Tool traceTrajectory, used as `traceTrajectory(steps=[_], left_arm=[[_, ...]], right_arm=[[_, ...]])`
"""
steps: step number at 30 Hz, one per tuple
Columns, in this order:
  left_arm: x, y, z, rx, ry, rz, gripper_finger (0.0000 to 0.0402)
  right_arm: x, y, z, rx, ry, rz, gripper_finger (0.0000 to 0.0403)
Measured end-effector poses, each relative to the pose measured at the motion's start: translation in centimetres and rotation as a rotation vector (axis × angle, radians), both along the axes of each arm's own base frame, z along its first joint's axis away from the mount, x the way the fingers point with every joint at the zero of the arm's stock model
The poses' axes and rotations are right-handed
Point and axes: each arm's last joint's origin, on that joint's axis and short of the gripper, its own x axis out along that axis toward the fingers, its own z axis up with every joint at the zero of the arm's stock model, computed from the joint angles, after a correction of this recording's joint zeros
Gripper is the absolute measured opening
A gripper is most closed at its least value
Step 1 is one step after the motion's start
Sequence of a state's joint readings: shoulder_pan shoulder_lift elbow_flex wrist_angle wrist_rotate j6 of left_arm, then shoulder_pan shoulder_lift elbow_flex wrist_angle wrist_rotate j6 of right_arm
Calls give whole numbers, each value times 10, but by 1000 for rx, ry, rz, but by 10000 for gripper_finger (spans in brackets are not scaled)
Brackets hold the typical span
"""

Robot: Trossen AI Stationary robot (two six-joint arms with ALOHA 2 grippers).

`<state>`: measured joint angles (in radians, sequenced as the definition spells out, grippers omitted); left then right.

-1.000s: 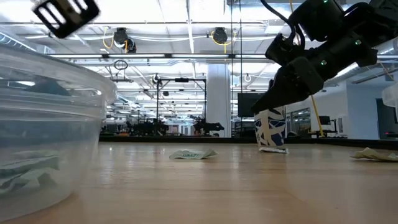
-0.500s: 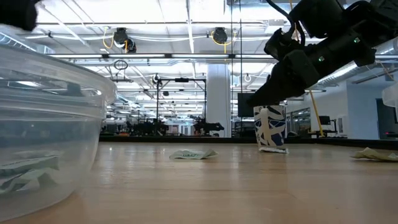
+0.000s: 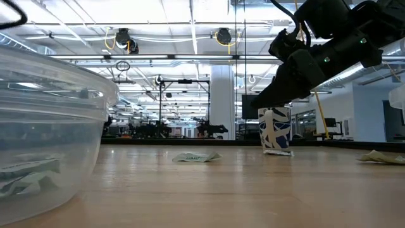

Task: Pick and place Stevia / Truvia into bins
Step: Put the white stevia packet into the left transparent container

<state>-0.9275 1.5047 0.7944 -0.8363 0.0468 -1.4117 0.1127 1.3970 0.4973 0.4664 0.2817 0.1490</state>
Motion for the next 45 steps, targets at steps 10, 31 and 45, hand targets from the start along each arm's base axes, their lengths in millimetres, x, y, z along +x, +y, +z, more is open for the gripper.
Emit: traceTrajectory(steps=[10, 31, 45], left_arm=[[2, -3, -15, 44, 55, -41, 192], [5, -5, -16, 47, -5, -84, 77], [50, -11, -8, -48, -440, -67, 16]], right_arm=[[0, 0, 0, -3, 0, 2, 155], [1, 0, 1, -33, -7, 19, 155], [4, 0, 8, -46, -86, 28, 155]])
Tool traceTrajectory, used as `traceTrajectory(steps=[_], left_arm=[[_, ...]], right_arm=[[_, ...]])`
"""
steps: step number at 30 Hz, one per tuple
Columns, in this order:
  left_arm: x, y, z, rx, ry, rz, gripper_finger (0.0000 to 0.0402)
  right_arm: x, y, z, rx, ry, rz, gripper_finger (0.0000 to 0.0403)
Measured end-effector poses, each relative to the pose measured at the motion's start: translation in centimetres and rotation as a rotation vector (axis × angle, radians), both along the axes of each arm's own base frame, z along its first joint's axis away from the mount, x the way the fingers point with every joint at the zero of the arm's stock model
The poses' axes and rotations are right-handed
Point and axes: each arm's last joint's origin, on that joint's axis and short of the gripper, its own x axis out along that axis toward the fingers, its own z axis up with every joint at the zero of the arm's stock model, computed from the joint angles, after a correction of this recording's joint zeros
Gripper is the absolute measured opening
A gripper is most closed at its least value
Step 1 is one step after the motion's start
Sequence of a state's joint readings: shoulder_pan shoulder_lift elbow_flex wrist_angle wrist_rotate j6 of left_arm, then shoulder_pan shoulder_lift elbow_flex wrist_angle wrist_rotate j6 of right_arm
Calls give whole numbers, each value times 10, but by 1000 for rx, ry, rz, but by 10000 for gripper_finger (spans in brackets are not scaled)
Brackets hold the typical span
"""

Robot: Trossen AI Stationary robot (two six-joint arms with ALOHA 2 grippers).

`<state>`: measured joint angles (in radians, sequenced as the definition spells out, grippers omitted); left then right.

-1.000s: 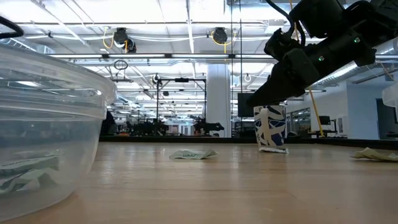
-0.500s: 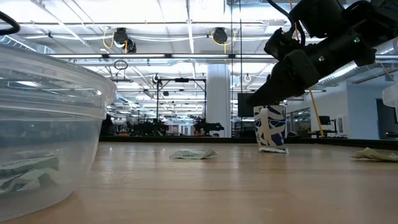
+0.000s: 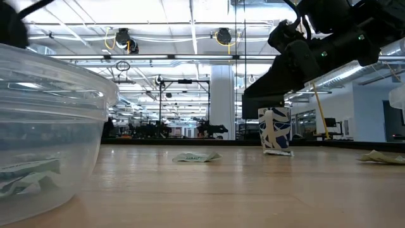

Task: Pick and place Stevia / Truvia into bins
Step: Put the white stevia packet into the left transparent container

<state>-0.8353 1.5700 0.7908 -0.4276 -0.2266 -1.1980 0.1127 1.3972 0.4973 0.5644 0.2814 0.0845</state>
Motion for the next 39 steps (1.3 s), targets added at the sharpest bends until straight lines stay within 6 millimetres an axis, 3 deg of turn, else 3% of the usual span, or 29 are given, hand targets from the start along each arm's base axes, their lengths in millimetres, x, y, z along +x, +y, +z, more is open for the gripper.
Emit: traceTrajectory(steps=[6, 10, 16, 22, 29, 39], left_arm=[[38, -4, 20, -106, -330, -132, 30], [51, 0, 27, -109, -426, -192, 43], [58, 4, 27, -137, -443, -184, 46], [69, -7, 24, -198, -484, -255, 46], [87, -28, 12, -113, -311, -308, 46], [102, -39, 35, -9, -240, -397, 47]], right_arm=[[0, 0, 0, 0, 0, 0, 155], [0, 0, 0, 0, 1, 0, 155], [0, 0, -1, -1, 8, 0, 155], [0, 0, -1, -1, 11, 0, 155], [-1, 0, -2, 16, 15, -8, 155], [-1, 0, -2, 35, 15, -16, 155]])
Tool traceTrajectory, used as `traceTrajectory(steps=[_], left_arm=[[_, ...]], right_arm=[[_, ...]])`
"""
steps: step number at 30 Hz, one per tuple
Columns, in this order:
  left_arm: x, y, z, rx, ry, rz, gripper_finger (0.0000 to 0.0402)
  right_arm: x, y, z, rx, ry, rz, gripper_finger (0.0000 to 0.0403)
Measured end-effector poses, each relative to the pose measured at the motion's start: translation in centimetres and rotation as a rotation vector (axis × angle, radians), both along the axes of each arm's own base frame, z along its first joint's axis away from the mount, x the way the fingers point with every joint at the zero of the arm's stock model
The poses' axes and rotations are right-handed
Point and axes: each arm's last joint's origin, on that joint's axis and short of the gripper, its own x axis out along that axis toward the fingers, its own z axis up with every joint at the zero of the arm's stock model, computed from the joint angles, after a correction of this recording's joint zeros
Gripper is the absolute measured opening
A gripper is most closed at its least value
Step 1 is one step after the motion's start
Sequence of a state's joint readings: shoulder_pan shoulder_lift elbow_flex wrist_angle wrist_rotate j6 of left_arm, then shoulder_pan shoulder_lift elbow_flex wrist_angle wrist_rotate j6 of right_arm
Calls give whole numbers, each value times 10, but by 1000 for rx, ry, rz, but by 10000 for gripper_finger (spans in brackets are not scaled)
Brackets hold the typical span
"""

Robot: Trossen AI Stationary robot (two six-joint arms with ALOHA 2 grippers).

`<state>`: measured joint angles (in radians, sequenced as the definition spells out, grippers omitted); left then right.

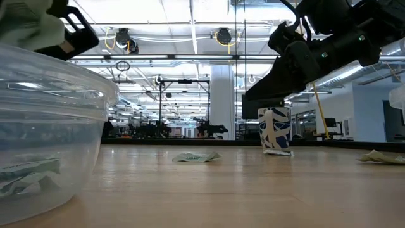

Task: Pick and place Stevia / Truvia into bins
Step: Put the white stevia packet into the left transparent container, then put the green truvia packet into the right transparent container

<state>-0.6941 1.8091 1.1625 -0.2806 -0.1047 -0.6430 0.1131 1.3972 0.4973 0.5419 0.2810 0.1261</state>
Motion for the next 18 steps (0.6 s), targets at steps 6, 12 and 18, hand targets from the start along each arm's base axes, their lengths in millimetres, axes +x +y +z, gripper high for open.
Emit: traceTrajectory(steps=[6, 12, 18], left_arm=[[-4, 3, -4, 12, 67, 49, 47], [-4, 3, -3, 10, 67, 51, 82], [-3, 3, -3, 35, 47, 25, 150]], right_arm=[[0, 0, 0, 0, 0, 0, 155], [0, 0, 0, -6, -2, 3, 155], [0, 0, 1, -6, -6, 3, 155]])
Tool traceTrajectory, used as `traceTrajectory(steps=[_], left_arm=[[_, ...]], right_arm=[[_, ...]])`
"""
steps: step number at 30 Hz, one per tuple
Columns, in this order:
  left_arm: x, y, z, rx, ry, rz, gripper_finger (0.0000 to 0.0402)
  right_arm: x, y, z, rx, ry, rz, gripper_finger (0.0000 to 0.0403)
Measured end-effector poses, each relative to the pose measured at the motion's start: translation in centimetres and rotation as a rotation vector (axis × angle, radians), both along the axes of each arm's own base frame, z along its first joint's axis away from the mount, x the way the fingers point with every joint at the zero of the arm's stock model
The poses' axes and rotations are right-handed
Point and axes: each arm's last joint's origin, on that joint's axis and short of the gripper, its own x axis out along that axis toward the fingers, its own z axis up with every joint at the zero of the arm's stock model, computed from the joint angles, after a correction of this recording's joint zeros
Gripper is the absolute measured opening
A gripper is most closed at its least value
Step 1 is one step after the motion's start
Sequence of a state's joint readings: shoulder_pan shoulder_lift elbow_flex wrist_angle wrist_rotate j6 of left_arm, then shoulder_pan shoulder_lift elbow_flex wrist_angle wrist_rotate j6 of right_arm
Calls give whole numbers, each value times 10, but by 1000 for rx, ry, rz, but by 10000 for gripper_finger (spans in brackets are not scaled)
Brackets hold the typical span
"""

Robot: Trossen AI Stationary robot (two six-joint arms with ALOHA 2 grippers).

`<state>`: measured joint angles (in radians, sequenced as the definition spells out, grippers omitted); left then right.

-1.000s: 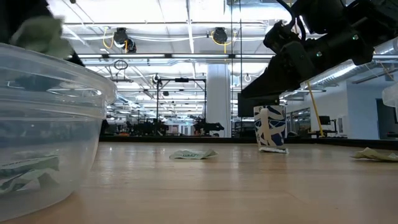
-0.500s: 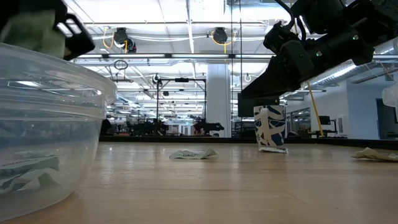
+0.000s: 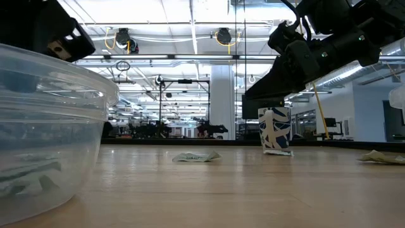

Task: Pick and place Stevia / Truvia into bins
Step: Put the green truvia packet into the right transparent container

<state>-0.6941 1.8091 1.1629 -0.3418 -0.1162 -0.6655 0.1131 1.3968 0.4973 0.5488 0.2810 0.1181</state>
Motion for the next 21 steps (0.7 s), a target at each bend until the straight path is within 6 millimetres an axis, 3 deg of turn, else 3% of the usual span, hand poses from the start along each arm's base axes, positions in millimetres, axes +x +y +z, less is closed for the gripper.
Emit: traceTrajectory(steps=[5, 11, 15, 21], left_arm=[[1, 5, 9, 7, -30, -7, 169], [-8, 29, 44, -21, -20, 8, 160], [-24, 56, 66, 113, -11, 51, 148], [-42, 88, 77, 366, 41, 191, 139]], right_arm=[[0, 0, 0, -1, -1, 0, 155], [0, 0, 0, -6, -4, 3, 155], [0, 0, 0, -6, -4, 3, 155], [0, 0, -1, -8, 15, 3, 155]])
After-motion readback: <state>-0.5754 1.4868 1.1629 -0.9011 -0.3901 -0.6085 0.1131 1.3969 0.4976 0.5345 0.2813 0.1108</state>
